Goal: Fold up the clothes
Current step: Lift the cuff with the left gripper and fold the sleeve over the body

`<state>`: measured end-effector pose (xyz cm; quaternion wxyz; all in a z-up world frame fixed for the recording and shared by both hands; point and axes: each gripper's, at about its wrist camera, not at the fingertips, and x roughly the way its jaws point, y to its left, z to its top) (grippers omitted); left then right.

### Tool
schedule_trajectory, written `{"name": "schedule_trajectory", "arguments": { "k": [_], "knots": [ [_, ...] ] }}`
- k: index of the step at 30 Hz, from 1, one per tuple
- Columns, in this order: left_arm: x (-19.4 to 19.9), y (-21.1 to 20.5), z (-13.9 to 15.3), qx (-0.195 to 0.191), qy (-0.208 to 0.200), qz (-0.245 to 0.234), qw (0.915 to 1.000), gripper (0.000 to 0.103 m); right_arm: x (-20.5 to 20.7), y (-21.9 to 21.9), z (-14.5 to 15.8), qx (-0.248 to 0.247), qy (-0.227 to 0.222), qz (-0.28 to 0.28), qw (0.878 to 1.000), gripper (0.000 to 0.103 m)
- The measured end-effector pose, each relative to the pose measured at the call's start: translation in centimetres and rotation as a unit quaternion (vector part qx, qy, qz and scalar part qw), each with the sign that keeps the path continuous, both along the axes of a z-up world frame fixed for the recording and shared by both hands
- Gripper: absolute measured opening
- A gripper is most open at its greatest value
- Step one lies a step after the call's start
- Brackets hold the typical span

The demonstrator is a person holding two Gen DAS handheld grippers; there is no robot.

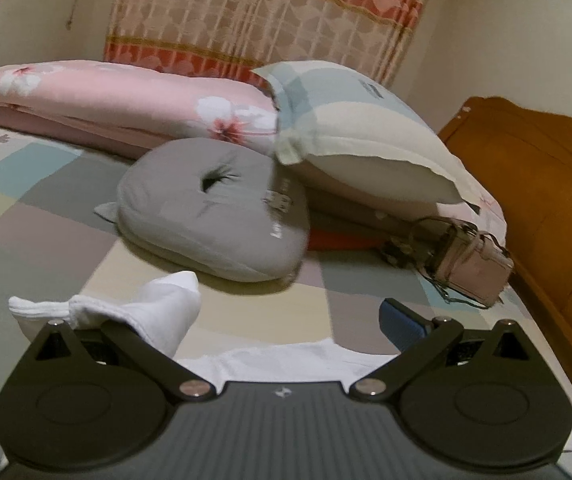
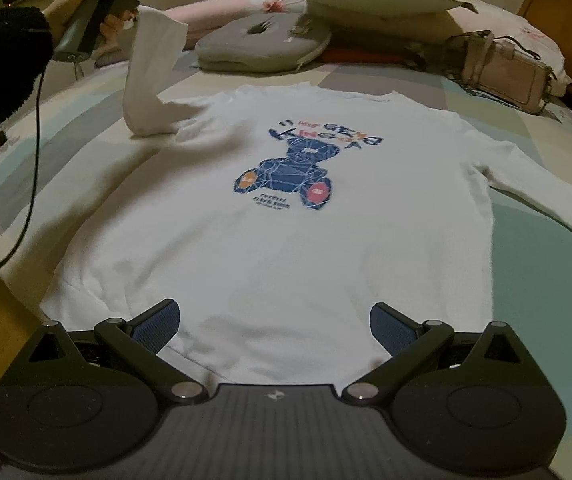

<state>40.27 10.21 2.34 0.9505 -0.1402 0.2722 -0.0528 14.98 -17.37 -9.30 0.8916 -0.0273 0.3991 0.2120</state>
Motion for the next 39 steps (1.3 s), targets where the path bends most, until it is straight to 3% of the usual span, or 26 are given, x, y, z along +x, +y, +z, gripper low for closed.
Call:
{"name": "schedule_trajectory", "arguments": {
  "k": [16, 39],
  "knots": [
    [2.3, -9.7, 0.4, 0.018, 0.022, -0.062, 0.9977, 0.102, -0.1, -3.0, -0.9, 0.042, -0.001, -0.02, 0.999, 0.103],
    [4.9, -18.8, -1.0, 0.011, 0.046, -0.125, 0.9911, 0.102, 0.6, -4.8, -2.2, 0.062, 0.011, -0.039, 0.997, 0.103]
  ]
}}
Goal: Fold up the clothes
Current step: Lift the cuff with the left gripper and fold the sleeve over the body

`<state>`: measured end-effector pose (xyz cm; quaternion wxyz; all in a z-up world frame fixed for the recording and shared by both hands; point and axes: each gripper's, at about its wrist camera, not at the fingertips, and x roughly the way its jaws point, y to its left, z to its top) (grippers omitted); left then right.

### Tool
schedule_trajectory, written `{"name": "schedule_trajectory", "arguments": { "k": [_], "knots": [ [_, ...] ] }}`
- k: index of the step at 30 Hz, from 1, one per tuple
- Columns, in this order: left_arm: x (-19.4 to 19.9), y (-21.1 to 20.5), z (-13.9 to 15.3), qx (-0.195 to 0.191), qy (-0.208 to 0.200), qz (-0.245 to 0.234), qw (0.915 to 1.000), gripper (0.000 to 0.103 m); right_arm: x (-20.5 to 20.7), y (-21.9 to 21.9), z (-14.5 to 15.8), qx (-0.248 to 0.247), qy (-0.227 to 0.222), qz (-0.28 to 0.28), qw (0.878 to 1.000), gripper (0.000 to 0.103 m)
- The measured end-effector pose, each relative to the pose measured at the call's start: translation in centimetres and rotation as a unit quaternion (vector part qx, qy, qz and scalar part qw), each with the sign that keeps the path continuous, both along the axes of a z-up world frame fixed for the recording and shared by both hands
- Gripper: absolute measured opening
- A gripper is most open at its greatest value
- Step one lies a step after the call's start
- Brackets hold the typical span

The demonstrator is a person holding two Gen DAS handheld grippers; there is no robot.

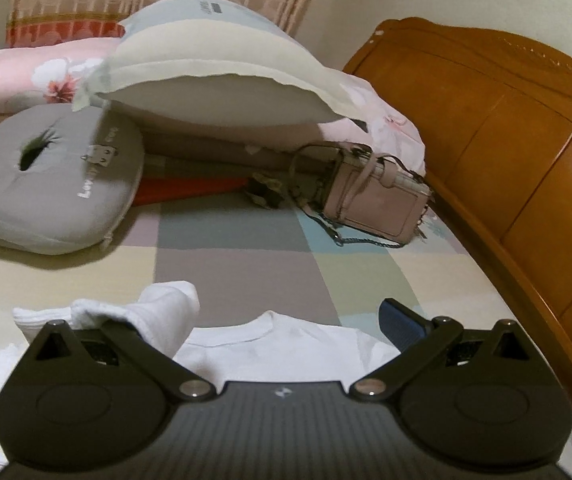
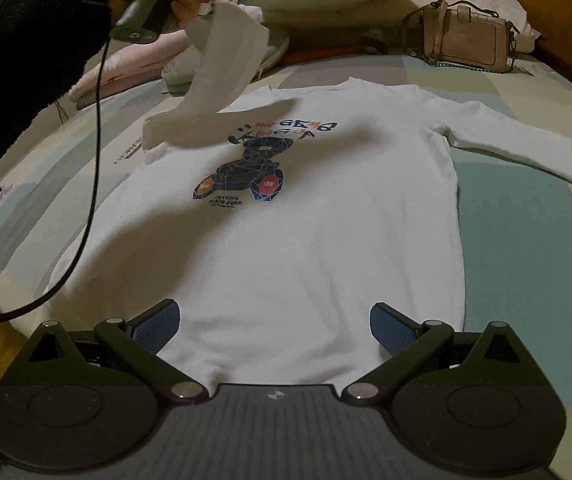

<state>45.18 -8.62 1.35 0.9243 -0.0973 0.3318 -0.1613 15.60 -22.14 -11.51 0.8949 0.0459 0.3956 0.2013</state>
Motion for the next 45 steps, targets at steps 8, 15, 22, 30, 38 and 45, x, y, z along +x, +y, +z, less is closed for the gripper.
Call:
{"name": "schedule_trajectory", "arguments": {
  "k": [8, 15, 22, 30, 38, 45],
  "knots": [
    [0.3, -2.3, -2.7, -0.01, 0.007, -0.001, 0.9999, 0.102, 0.2, -0.3, -0.3, -0.006, 0.006, -0.002, 1.0, 0.103],
    [-0.6, -5.4, -5.5, -0.019, -0.003, -0.019, 0.9996, 0.102, 0.4, -0.3, -0.3, -0.026, 0.01, 0.003, 1.0, 0.103],
    [-1.8, -8.4, -9.8, 0.008, 0.005, -0.051, 0.9987, 0.102, 0.6, -0.3, 0.2, -0.055, 0.007, -0.006, 0.998, 0.103],
    [-2.5, -9.5, -10.3, 0.025, -0.007, -0.079, 0.9966, 0.102, 0.9, -0.3, 0.2, -0.073, 0.013, -0.013, 0.997, 0.103],
    [-2.8, -10.2, -10.4, 0.037, -0.018, -0.084, 0.9956, 0.102, 1.1, -0.1, 0.0, -0.076, 0.017, -0.014, 0.997, 0.103],
    [-3.2, -11.6, -10.9, 0.065, -0.026, -0.111, 0.9914, 0.102, 1.4, -0.2, -0.7, -0.073, 0.029, -0.016, 0.997, 0.103]
  ]
}}
